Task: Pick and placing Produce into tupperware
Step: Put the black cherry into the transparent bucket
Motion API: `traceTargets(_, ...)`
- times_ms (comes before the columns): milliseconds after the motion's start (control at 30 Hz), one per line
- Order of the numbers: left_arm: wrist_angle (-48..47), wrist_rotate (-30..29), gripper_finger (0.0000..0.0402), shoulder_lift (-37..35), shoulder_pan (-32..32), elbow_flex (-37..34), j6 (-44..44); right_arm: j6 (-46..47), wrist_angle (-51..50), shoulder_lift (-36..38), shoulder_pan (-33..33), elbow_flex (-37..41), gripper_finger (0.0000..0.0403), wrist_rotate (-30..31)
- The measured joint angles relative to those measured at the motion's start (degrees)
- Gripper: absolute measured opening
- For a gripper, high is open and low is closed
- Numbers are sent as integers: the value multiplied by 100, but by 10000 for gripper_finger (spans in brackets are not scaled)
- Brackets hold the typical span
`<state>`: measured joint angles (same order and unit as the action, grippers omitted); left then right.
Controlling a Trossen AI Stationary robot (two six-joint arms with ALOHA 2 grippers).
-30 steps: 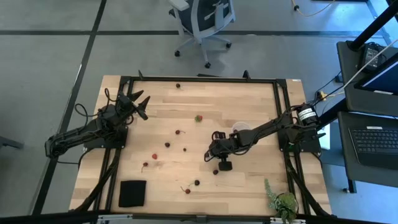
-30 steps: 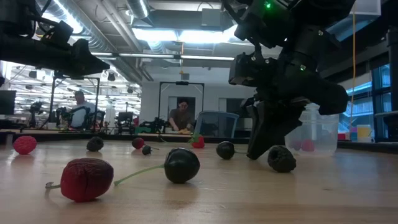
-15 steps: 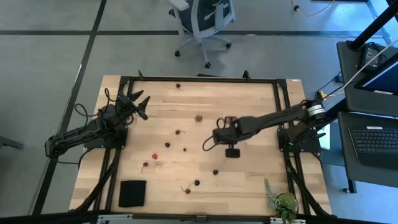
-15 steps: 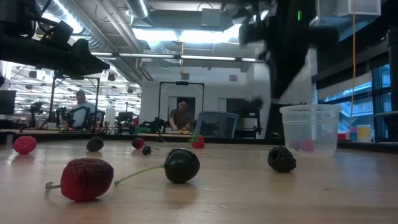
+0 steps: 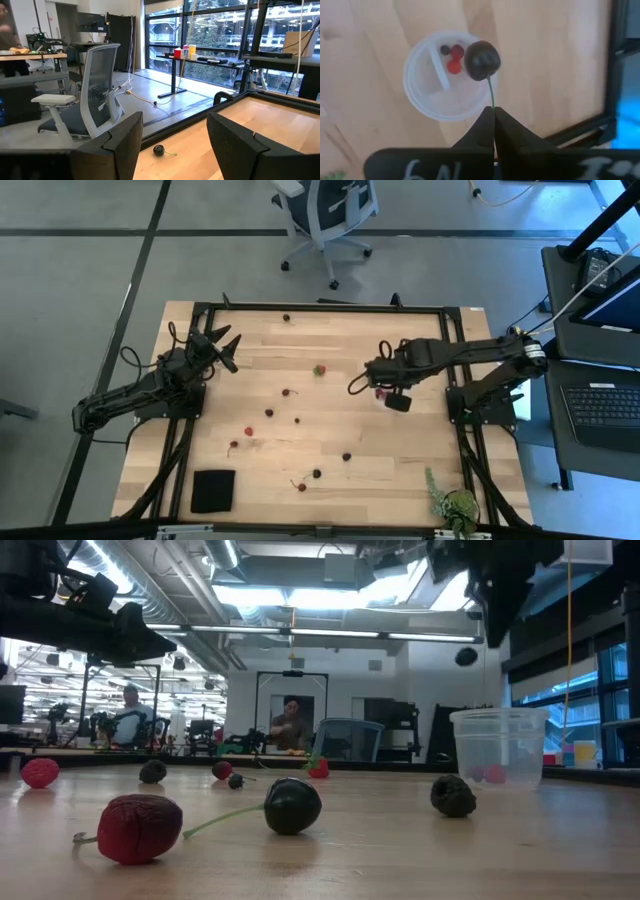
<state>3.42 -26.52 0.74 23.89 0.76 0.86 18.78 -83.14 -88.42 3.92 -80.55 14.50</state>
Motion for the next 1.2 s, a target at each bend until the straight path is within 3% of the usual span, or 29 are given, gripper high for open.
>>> traceTargets(200, 0, 0, 214, 1, -1, -1, 0, -345, 797, -9, -188, 935, 1, -477)
traceTargets(567, 0, 0, 214, 1, -1, 1, 0, -688, 2400, -7, -508, 2240, 2, -777)
traceTargets(967, 2, 0, 214, -1, -1, 1, 0, -731, 2751, -7, -730, 2541, 3, -919)
traceTargets(1200, 1, 0, 214, -1, -1, -1, 0, -724, 2817, -7, -730, 2541, 24, -919)
